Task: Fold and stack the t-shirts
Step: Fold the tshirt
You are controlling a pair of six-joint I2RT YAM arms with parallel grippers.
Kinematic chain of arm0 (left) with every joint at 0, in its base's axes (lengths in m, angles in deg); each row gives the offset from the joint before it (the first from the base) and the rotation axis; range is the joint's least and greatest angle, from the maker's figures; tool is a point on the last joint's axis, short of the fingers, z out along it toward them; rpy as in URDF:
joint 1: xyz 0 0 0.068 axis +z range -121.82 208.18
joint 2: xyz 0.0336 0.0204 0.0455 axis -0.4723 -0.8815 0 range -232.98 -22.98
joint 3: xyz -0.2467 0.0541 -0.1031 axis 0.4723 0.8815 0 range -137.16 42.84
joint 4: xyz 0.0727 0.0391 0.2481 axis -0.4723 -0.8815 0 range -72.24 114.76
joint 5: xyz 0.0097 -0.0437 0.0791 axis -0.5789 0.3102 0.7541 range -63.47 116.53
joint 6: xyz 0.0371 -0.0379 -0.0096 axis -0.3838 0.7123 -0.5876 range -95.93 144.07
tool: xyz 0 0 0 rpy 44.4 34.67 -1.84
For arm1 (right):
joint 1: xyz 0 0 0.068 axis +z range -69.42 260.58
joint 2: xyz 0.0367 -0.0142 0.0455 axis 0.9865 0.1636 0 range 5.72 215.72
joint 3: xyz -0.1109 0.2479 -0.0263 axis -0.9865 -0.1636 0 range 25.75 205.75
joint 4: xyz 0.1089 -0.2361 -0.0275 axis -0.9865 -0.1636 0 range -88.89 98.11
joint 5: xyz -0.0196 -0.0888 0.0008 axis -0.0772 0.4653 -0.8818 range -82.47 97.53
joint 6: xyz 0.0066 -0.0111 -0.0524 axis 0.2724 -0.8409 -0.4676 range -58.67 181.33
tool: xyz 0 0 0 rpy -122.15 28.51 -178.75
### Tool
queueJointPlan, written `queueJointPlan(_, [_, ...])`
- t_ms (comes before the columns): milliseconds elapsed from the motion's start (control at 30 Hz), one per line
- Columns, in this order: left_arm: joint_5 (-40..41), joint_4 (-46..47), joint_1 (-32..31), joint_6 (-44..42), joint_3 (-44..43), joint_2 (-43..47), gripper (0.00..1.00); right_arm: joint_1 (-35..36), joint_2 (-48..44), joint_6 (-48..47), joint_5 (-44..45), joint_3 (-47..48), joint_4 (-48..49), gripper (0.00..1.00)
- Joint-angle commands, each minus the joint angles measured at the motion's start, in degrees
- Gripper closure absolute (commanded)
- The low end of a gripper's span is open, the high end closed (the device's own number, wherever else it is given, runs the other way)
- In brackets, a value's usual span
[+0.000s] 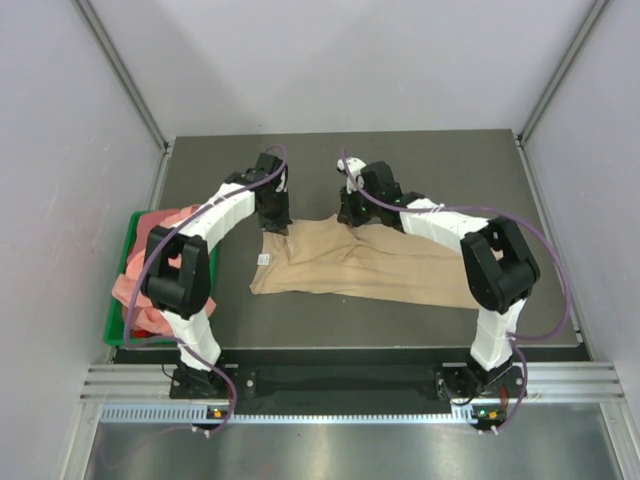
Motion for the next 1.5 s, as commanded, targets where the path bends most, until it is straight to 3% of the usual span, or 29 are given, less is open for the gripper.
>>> queueJointPlan(0, [0.7, -2.6, -1.9, 0.8, 1.6, 5.7, 1.0, 1.2, -4.9, 1.2, -2.6, -2.6, 4.8, 1.0])
queueJointPlan(167, [4.8, -4.5, -4.1, 0.9, 3.7, 8.7, 1.0, 1.2, -7.5, 2.6, -2.9, -7.4, 6.7, 1.0])
queueJointPlan(600, [5.4, -7.4, -7.2, 2.2, 2.9, 15.9, 1.0, 1.7, -12.9, 4.8, -3.5, -15.2, 10.5, 1.0])
queueJointPlan(833, [6.1, -8.2, -8.9, 2.9, 7.2, 17.6, 1.0, 1.8, -16.1, 4.2, -3.5, -19.2, 10.9, 1.0])
queueJointPlan(1000, [3.4, -6.0, -9.5, 2.9, 13.1, 19.1, 1.0, 2.0, -17.6, 4.8, -5.4, -23.0, 13.2, 1.0])
queueJointPlan(1100, [-4.6, -4.5, -9.6, 3.0, 15.0, 19.1, 1.0, 2.1, -18.0, 4.7, -5.7, -25.9, 14.4, 1.0])
queueJointPlan(1133, [-5.4, -4.5, -9.6, 3.2, 14.9, 19.2, 0.98, 2.1, -18.1, 4.8, -6.1, -27.2, 14.9, 1.0])
queueJointPlan(1167, [-4.9, -5.5, -9.5, 3.3, 13.8, 18.9, 0.85, 2.1, -18.1, 4.9, -7.1, -27.9, 15.7, 1.0])
queueJointPlan(1267, [2.6, -8.0, -8.9, 3.7, 8.7, 17.5, 0.68, 2.4, -18.4, 4.9, -9.9, -30.0, 17.2, 1.0])
queueJointPlan(1333, [7.4, -10.1, -7.4, 3.7, 5.5, 14.6, 0.65, 3.1, -18.3, 4.7, -10.3, -30.5, 17.6, 1.0])
queueJointPlan(1467, [4.8, -8.5, -0.1, 3.0, -3.3, 6.9, 0.64, 3.5, -18.3, 4.3, -8.3, -31.4, 17.4, 0.99])
